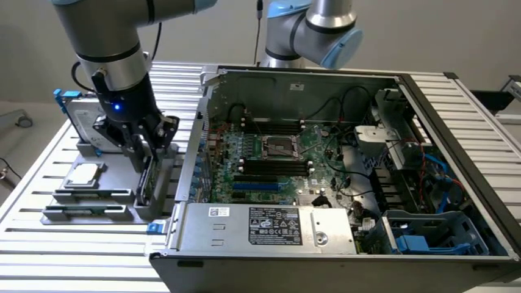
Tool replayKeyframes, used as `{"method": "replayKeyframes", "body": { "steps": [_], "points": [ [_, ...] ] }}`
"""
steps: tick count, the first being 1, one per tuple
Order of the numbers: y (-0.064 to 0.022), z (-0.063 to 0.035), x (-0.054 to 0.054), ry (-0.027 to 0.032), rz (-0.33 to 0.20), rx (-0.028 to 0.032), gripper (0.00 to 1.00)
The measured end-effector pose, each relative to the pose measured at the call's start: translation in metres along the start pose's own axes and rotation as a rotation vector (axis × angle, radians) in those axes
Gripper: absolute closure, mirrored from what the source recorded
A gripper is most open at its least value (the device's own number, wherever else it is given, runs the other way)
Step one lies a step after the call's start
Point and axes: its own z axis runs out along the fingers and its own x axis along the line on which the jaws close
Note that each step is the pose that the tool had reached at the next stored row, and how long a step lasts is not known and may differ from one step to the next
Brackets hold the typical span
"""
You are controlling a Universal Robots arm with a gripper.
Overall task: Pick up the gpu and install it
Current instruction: 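Pick up the gpu and move the gpu toward the slot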
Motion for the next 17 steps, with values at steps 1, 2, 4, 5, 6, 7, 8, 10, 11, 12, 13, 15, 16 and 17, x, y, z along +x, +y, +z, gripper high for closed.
{"method": "replayKeyframes", "body": {
  "steps": [1, 2, 4, 5, 6, 7, 8, 10, 11, 12, 13, 15, 16, 17],
  "points": [
    [0.0, 0.0018, 0.0, -0.0001, 0.002, -0.0001, 0.64],
    [-0.0002, 0.0036, 0.001, -0.0001, 0.004, -0.0002, 0.64],
    [-0.0006, 0.0074, 0.002, -0.0003, 0.009, -0.0002, 0.64],
    [-0.0008, 0.0092, 0.003, -0.0003, 0.011, -0.0002, 0.64],
    [-0.0009, 0.0108, 0.003, -0.0005, 0.013, -0.0003, 0.64],
    [-0.001, 0.0108, 0.003, 0.0001, 0.014, -0.0002, 0.64],
    [-0.001, 0.0108, 0.003, 0.0005, 0.014, -0.0002, 0.64],
    [-0.0011, 0.0121, 0.003, 0.0004, 0.014, -0.0028, 0.64],
    [-0.0011, 0.0126, 0.003, 0.0005, 0.015, -0.0045, 0.64],
    [-0.0011, 0.0129, 0.003, 0.0005, 0.016, -0.0061, 0.64],
    [-0.0011, 0.013, 0.003, 0.0005, 0.016, -0.0074, 0.64],
    [-0.0011, 0.013, 0.003, 0.0006, 0.017, -0.0084, 0.64],
    [-0.0011, 0.013, 0.003, 0.0007, 0.018, -0.0085, 0.64],
    [-0.0011, 0.0131, 0.003, 0.0008, 0.02, -0.0087, 0.64]
  ]
}}
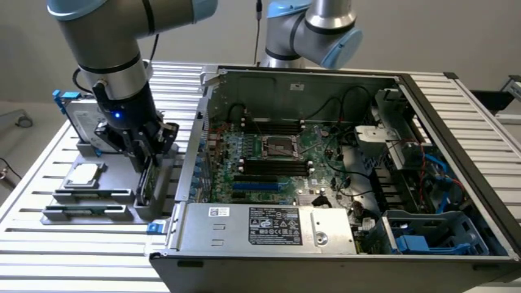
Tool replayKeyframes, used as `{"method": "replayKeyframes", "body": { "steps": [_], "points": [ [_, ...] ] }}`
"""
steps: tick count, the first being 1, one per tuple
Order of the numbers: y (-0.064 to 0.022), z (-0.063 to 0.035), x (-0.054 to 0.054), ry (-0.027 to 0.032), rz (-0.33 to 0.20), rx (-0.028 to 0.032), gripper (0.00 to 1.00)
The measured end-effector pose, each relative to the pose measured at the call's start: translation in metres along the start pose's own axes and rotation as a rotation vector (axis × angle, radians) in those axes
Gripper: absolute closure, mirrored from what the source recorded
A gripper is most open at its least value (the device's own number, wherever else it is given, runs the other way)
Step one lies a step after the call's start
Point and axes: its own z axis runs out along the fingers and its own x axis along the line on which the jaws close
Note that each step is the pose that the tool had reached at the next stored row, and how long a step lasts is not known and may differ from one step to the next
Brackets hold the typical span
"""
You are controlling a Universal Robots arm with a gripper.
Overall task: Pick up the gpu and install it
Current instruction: 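Pick up the gpu and move the gpu toward the slot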
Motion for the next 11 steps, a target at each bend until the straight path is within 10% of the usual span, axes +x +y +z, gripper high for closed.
{"method": "replayKeyframes", "body": {
  "steps": [11],
  "points": [
    [-0.0003, 0.0, -0.0025, 0.0093, 0.007, -0.0001, 0.64]
  ]
}}
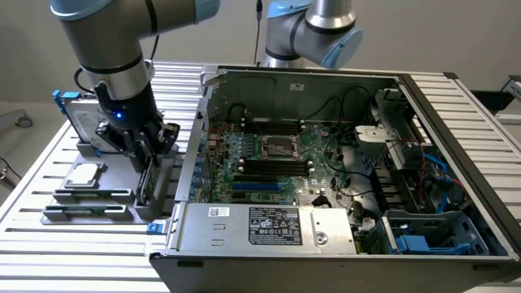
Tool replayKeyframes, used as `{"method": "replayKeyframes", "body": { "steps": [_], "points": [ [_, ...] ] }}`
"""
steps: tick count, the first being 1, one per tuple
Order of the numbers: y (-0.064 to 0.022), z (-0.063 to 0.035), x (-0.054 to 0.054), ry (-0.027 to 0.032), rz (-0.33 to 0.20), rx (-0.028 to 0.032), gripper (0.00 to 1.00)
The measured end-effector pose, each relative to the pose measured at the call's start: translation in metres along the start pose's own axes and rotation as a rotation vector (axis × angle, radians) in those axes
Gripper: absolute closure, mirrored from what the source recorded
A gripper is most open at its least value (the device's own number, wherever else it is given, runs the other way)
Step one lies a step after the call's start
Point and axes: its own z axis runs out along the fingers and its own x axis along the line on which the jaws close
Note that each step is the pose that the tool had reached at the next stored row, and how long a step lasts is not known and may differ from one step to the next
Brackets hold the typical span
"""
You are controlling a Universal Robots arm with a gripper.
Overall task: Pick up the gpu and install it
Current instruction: 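Pick up the gpu and move the gpu toward the slot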
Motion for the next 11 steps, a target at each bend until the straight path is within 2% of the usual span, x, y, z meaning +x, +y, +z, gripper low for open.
{"method": "replayKeyframes", "body": {
  "steps": [3, 11],
  "points": [
    [-0.0001, 0.0003, -0.0002, 0.0045, 0.001, -0.0002, 0.64],
    [-0.0001, 0.0003, -0.0021, 0.0122, 0.001, -0.0002, 0.64]
  ]
}}
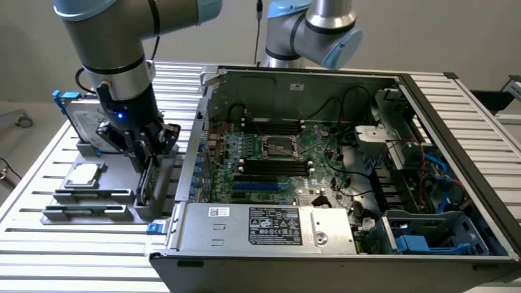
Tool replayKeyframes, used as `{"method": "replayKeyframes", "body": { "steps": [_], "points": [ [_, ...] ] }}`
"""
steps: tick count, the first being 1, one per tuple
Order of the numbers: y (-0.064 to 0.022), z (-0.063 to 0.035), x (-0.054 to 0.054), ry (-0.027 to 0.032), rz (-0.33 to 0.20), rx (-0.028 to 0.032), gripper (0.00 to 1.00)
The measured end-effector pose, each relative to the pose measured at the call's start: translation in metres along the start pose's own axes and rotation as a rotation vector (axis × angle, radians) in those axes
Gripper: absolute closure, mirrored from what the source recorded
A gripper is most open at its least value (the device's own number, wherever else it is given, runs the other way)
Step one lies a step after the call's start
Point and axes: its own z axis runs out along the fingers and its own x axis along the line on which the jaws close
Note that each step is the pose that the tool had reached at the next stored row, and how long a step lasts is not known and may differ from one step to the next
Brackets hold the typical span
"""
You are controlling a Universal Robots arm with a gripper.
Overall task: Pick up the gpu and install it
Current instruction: 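Pick up the gpu and move the gpu toward the slot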
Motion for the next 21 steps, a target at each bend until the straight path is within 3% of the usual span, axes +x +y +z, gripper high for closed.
{"method": "replayKeyframes", "body": {
  "steps": [3, 5, 8, 21],
  "points": [
    [0.0, 0.0, -0.0002, 0.0029, 0.0, 0.0001, 0.64],
    [0.0, -0.0001, -0.0002, 0.0043, 0.0, 0.0002, 0.72],
    [0.0, 0.0, -0.0003, 0.0051, 0.0, 0.0001, 0.74],
    [0.0001, -0.0008, -0.0003, 0.0048, 0.0, -0.0007, 0.74]
  ]
}}
